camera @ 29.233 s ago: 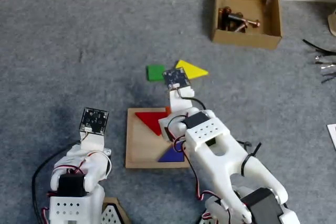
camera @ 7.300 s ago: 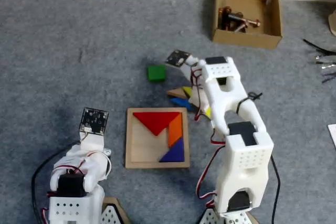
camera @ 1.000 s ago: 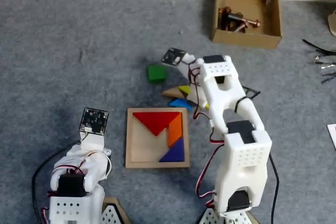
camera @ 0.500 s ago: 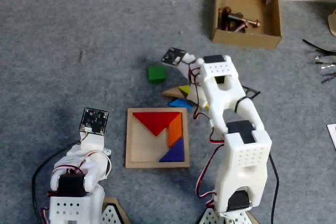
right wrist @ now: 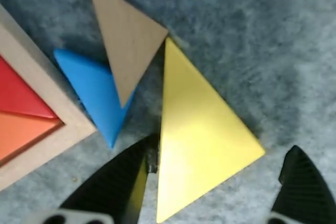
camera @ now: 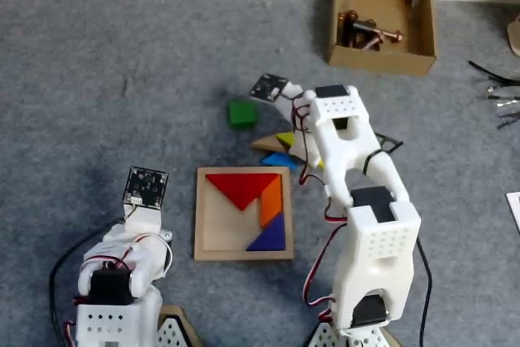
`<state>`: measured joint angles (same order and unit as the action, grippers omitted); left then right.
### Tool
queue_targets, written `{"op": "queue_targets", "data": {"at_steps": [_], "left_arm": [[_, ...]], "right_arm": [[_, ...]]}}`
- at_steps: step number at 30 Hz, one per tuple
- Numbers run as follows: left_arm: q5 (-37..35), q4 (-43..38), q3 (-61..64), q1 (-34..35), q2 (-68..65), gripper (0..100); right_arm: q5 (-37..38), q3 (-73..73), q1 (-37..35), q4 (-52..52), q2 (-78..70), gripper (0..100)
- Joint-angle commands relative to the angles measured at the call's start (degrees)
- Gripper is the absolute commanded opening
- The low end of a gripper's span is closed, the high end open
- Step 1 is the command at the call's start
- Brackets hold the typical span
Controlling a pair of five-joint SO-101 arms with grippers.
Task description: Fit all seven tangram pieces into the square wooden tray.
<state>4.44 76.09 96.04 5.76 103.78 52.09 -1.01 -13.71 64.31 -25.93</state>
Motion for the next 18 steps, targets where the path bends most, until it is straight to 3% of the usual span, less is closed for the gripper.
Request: {"op": "queue_targets", "data": {"at_steps": [1,18], "left_arm": [[0.2,0.3,1.1,-0.7,0.4,1],[0.2,0.3,1.1,-0.7,0.4,1]], "right_arm": [[0.1,-0.6,1.2,-0.4,1.4,34.7],[0.1,-1.2,1.0,4.9,1.7,34.7]]}}
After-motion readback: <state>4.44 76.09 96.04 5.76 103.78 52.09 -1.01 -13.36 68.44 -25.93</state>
